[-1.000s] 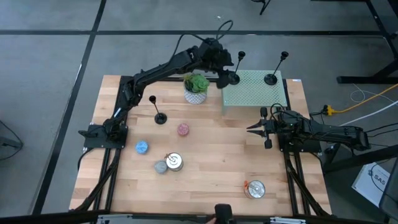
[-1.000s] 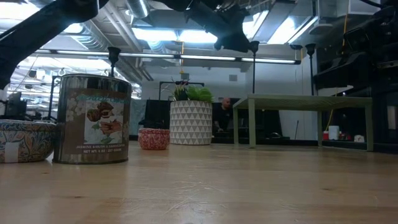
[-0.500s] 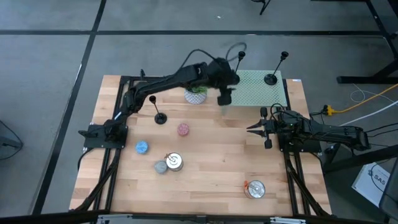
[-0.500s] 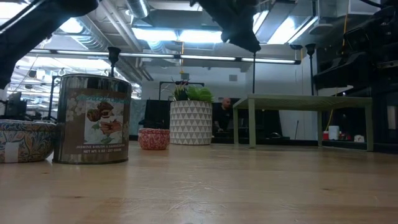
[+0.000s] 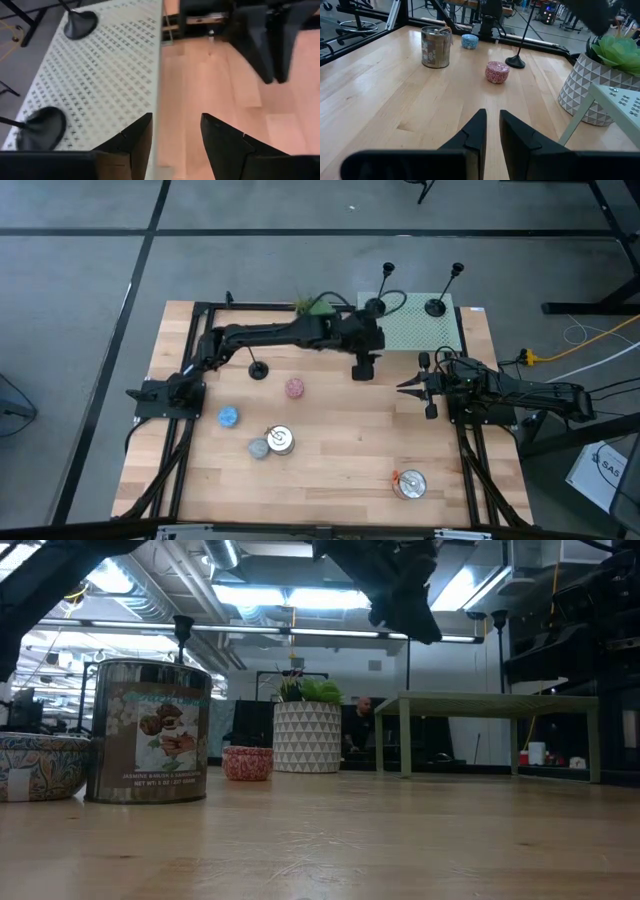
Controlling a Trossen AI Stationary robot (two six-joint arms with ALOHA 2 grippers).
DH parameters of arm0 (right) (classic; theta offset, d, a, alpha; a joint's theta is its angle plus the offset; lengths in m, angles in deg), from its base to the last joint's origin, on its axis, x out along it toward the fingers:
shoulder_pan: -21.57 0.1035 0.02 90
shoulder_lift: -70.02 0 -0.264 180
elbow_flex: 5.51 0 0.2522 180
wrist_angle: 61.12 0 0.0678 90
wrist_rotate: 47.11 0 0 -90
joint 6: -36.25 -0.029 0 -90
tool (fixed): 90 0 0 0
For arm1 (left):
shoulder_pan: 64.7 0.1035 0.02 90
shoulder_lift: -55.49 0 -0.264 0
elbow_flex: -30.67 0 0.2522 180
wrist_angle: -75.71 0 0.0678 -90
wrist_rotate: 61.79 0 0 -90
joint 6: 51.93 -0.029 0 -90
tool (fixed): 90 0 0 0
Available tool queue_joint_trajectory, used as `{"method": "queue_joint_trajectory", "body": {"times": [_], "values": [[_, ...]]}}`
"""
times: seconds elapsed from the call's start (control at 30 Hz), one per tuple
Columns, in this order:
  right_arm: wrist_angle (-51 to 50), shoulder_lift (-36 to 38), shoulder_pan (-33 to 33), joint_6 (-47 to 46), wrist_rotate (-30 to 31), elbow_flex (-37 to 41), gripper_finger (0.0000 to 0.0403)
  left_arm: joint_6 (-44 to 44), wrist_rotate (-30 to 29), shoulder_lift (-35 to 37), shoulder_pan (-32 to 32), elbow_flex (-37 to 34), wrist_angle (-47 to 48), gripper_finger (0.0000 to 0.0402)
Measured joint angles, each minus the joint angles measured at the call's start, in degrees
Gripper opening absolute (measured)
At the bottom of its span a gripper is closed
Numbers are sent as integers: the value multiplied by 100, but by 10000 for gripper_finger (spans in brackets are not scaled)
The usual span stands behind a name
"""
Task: Pick & Place candle stick holders
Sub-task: Put the right black candle holder and aligned with other black candle holder on the shelf
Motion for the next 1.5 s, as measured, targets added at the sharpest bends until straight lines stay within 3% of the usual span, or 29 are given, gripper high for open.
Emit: {"method": "queue_joint_trajectory", "body": {"times": [0.27, 0.77, 0.97, 1.07, 1.23, 1.5], "values": [[12, 0, 2, 0, 5, 0, 54, -31, 327, 1010, -276, -1434, -1949, 122], [437, 2, -2, 0, 7, 0, 54, 156, 188, 3366, -319, -5055, -4081, 84], [456, 0, 0, 0, -12, 0, 54, 279, 135, 4225, -201, -6186, -4655, 81], [748, -41, 4, -38, 87, 0, 54, 318, 51, 4536, -146, -6564, -4800, 83], [1538, -362, 0, -688, 964, -2, 54, 318, -93, 4769, -26, -6899, -5057, 82], [2784, -1307, 0, -750, 1952, -81, 54, 318, -97, 4761, 146, -6897, -5039, 83]]}}
